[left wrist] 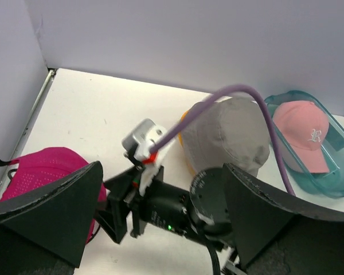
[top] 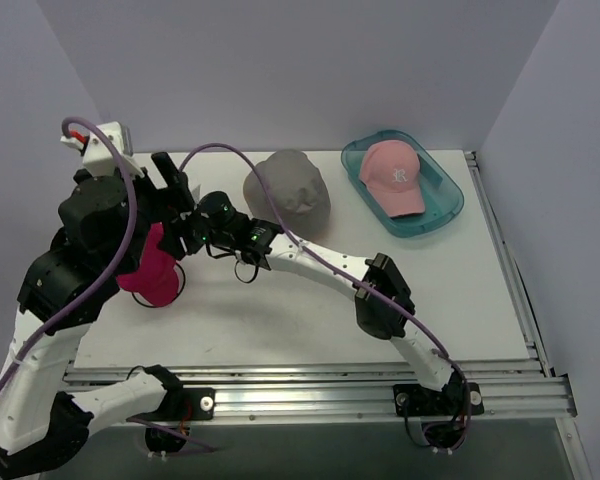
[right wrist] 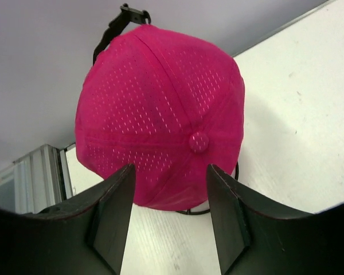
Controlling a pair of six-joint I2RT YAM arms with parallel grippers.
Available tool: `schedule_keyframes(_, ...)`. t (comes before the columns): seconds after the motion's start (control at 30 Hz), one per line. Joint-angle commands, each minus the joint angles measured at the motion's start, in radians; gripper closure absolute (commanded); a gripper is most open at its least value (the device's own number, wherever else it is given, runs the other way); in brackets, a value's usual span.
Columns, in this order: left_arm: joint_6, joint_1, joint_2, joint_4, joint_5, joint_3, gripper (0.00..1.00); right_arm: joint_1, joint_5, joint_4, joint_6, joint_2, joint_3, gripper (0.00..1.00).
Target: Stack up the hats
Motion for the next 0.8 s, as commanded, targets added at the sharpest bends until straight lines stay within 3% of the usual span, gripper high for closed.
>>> schedule_keyframes(0.0, -0.008, 0.188, 0.041, -0.008, 0.21, 0.091, 0.06, -0.029, 0.014, 0.069, 0.042, -0.174, -0.102, 0.52)
schedule_keyframes(0.2, -0.025, 0.555, 0.106, -0.045, 0.492, 0.047, 0.06, -0.031, 0.095, 0.113, 0.06, -0.407, -0.393, 0.51)
schedule_keyframes(0.33, -0.057, 0.927, 0.101, -0.042, 0.708, -0.039, 0.05, -0.025, 0.117, 0.2, 0.105, -0.625, -0.651, 0.5)
schedule_keyframes(0.53, -0.105, 1.037, 0.034, -0.006, 0.726, -0.18, 0.04, -0.008, 0.146, 0.283, 0.145, -0.857, -0.97, 0.5)
schedule_keyframes(0.77, -0.142, 1.057, 0.034, 0.068, 0.792, -0.372, 0.01, -0.005, 0.161, 0.245, 0.133, -1.116, -1.145, 0.49)
